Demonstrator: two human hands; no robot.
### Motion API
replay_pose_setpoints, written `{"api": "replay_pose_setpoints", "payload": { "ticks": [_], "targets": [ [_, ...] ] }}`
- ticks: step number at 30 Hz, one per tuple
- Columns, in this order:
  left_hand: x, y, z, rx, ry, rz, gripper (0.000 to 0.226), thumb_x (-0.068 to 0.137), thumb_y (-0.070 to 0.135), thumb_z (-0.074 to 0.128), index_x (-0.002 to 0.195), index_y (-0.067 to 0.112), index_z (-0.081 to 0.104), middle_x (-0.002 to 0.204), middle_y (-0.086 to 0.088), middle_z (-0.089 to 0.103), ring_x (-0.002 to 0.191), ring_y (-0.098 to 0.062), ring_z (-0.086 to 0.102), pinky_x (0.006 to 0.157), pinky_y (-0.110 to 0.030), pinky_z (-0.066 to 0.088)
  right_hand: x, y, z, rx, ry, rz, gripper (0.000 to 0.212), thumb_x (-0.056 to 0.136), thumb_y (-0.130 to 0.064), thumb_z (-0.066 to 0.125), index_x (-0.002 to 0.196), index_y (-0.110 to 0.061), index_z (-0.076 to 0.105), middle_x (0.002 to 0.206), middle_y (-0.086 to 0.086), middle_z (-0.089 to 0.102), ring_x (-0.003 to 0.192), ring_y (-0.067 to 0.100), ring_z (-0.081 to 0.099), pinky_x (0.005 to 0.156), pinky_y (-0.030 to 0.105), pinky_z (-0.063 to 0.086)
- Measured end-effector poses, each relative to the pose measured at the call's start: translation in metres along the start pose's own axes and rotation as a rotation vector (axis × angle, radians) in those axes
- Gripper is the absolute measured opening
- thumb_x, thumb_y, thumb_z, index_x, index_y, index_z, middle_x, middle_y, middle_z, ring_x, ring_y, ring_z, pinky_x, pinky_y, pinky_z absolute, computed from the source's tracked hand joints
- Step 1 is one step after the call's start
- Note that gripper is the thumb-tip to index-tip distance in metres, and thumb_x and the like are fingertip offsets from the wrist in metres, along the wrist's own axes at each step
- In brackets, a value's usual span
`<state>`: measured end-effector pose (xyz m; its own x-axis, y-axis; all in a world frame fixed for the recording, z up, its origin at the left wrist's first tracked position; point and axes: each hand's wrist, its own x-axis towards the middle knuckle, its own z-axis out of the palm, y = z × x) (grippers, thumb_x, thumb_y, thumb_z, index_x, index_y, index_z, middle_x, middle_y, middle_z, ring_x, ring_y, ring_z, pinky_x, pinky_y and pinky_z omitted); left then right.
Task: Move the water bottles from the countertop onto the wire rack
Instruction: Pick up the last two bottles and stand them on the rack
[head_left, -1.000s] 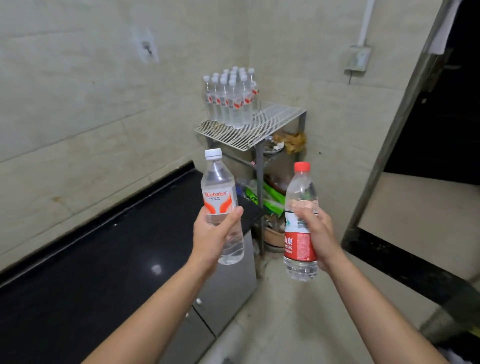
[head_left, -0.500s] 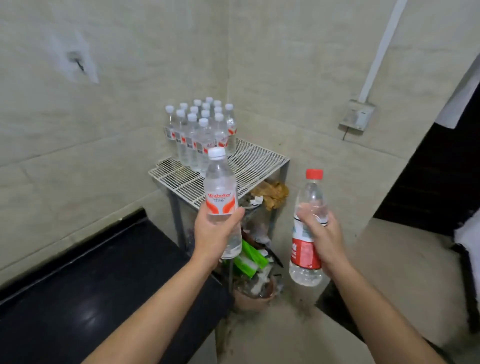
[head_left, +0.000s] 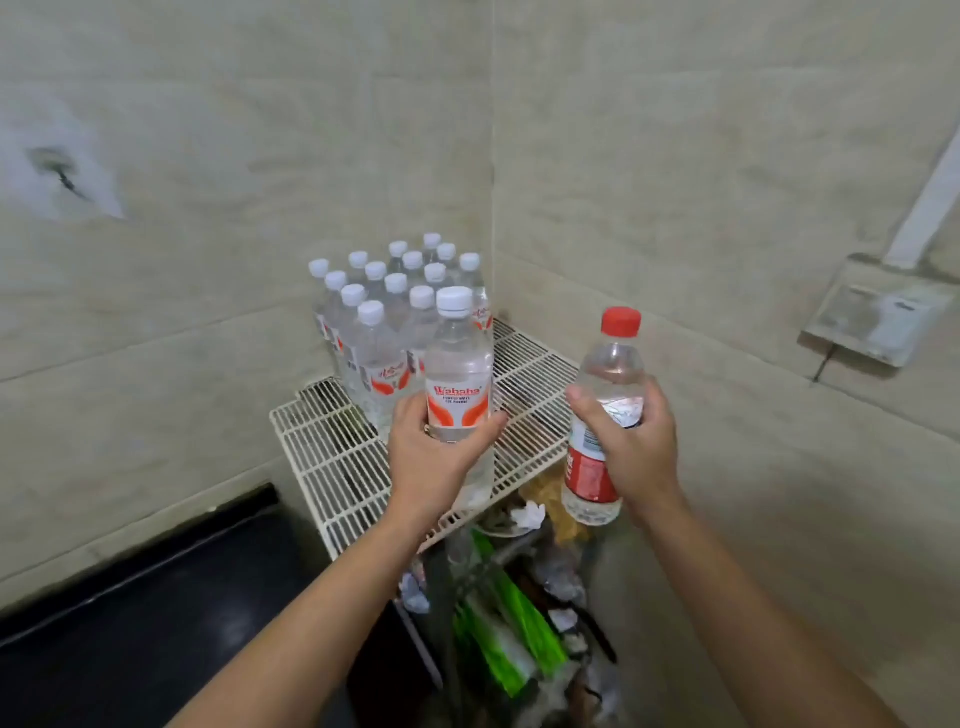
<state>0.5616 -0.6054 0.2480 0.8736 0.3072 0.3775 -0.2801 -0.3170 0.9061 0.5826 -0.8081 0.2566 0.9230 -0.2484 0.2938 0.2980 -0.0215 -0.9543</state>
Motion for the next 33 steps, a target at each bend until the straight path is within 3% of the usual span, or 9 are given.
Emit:
{"api": "replay_pose_setpoints", "payload": {
  "ticks": [3, 6, 11, 15, 20, 23, 27, 30, 33],
  "targets": [
    [0.026, 0.0, 0.046, 0.09, 0.113, 0.019, 0.042, 0.066, 0.052, 0.088, 0.101, 0.044, 0.066, 0.109, 0.005, 0.063, 0.107, -0.016, 0.061, 0.096, -0.042, 0.052, 0.069, 0.018, -0.003, 0.009, -0.11, 0.001, 0.043, 0.075, -0.041, 0.087, 0.109, -0.027, 0.065, 0.101, -0.002, 0.074, 0.092, 0.014, 0.073, 0.086, 0.044, 0.059],
    [0.048, -0.006, 0.081, 0.162, 0.156, -0.035, 0.046, 0.065, 0.058, 0.085, 0.103, 0.06, 0.06, 0.113, 0.006, 0.065, 0.109, -0.015, 0.063, 0.095, -0.041, 0.054, 0.129, 0.038, -0.005, -0.031, -0.195, -0.01, 0.05, 0.068, -0.061, 0.084, 0.107, -0.037, 0.064, 0.107, -0.001, 0.072, 0.099, 0.016, 0.071, 0.088, 0.049, 0.058],
    [0.059, -0.027, 0.112, 0.223, 0.174, -0.218, 0.047, 0.064, 0.053, 0.088, 0.101, 0.038, 0.063, 0.105, 0.004, 0.071, 0.097, -0.008, 0.068, 0.086, -0.034, 0.058, 0.186, 0.071, 0.003, -0.063, -0.377, -0.028, 0.058, 0.069, -0.065, 0.081, 0.114, -0.033, 0.065, 0.112, -0.003, 0.071, 0.104, 0.016, 0.069, 0.09, 0.049, 0.057],
    [0.061, -0.031, 0.122, 0.208, 0.148, -0.231, 0.048, 0.075, 0.025, 0.087, 0.107, 0.042, 0.057, 0.107, 0.013, 0.069, 0.097, 0.004, 0.066, 0.079, -0.008, 0.049, 0.192, 0.09, 0.011, -0.008, -0.508, 0.002, 0.053, 0.069, -0.055, 0.083, 0.114, -0.033, 0.063, 0.109, -0.005, 0.071, 0.1, 0.013, 0.07, 0.089, 0.045, 0.058],
    [0.061, -0.021, 0.116, 0.157, 0.047, -0.195, 0.062, 0.079, 0.024, 0.084, 0.126, 0.041, 0.047, 0.123, 0.02, 0.061, 0.11, 0.01, 0.059, 0.085, -0.007, 0.046, 0.185, 0.097, 0.013, 0.016, -0.657, 0.039, 0.054, 0.072, -0.046, 0.078, 0.121, -0.031, 0.06, 0.111, -0.01, 0.07, 0.104, 0.008, 0.068, 0.092, 0.037, 0.056],
    [0.067, -0.005, 0.107, 0.195, 0.112, -0.144, 0.077, 0.08, 0.044, 0.08, 0.144, 0.035, 0.038, 0.139, 0.018, 0.051, 0.124, 0.005, 0.051, 0.096, -0.012, 0.044, 0.187, 0.094, 0.012, 0.005, -0.695, 0.045, 0.059, 0.072, -0.046, 0.078, 0.126, -0.031, 0.057, 0.116, -0.006, 0.069, 0.108, 0.011, 0.067, 0.098, 0.044, 0.055],
    [0.093, 0.028, 0.103, 0.219, 0.226, -0.012, 0.075, 0.084, 0.059, 0.065, 0.146, 0.026, 0.041, 0.13, 0.017, 0.054, 0.123, 0.001, 0.052, 0.1, -0.02, 0.045, 0.195, 0.074, 0.016, 0.01, -0.655, 0.024, 0.073, 0.073, -0.054, 0.081, 0.136, -0.033, 0.051, 0.127, -0.005, 0.066, 0.118, 0.012, 0.064, 0.105, 0.047, 0.051],
    [0.108, 0.031, 0.1, 0.351, 0.204, 0.075, 0.047, 0.09, 0.055, 0.062, 0.123, 0.022, 0.065, 0.112, 0.011, 0.064, 0.108, -0.003, 0.059, 0.092, -0.036, 0.053, 0.204, 0.054, 0.024, -0.031, -0.546, -0.052, 0.082, 0.067, -0.073, 0.076, 0.136, -0.037, 0.052, 0.128, -0.006, 0.062, 0.121, 0.009, 0.06, 0.107, 0.044, 0.049],
    [0.11, 0.022, 0.093, 0.392, 0.21, 0.11, 0.036, 0.086, 0.048, 0.07, 0.114, 0.026, 0.074, 0.095, 0.013, 0.057, 0.089, 0.001, 0.052, 0.08, -0.026, 0.051, 0.208, 0.042, 0.026, -0.152, -0.463, -0.132, 0.061, 0.063, -0.08, 0.074, 0.111, -0.044, 0.063, 0.116, -0.009, 0.061, 0.108, 0.01, 0.064, 0.097, 0.042, 0.055]
  ]
}}
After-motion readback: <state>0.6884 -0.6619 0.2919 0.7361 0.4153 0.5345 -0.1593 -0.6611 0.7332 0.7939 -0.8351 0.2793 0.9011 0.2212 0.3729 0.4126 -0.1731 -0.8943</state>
